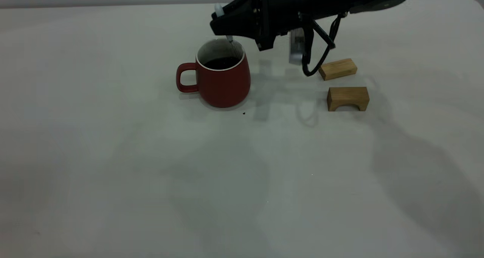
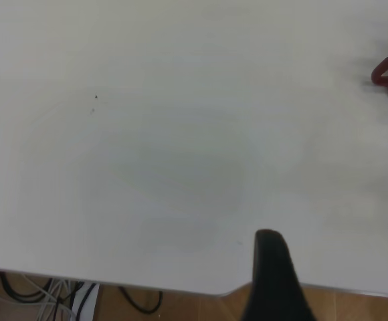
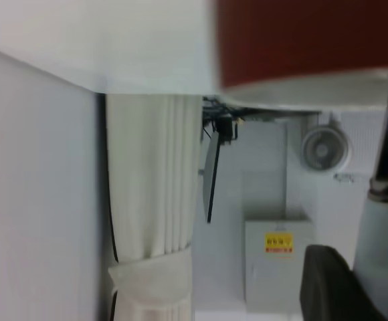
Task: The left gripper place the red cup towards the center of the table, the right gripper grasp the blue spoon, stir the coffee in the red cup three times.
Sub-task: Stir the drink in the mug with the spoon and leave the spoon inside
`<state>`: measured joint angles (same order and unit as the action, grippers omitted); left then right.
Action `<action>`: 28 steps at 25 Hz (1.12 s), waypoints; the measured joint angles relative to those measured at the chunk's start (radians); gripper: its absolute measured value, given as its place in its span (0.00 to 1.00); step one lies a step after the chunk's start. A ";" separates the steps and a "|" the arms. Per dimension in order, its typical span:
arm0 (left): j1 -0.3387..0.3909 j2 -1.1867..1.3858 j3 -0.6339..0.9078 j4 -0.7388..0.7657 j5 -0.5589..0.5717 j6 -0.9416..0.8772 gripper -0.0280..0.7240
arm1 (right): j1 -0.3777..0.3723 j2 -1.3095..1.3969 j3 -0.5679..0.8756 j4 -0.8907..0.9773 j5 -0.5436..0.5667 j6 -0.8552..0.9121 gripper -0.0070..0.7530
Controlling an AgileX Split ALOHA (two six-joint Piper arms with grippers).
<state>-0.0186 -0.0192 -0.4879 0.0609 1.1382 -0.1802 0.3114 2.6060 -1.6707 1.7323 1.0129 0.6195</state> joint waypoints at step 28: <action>0.000 0.000 0.000 0.000 0.000 -0.001 0.78 | -0.010 0.063 -0.145 -0.013 0.095 -0.100 0.26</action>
<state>-0.0186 -0.0192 -0.4879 0.0609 1.1382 -0.1811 0.3019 2.6690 -1.8157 1.7196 1.1083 0.5198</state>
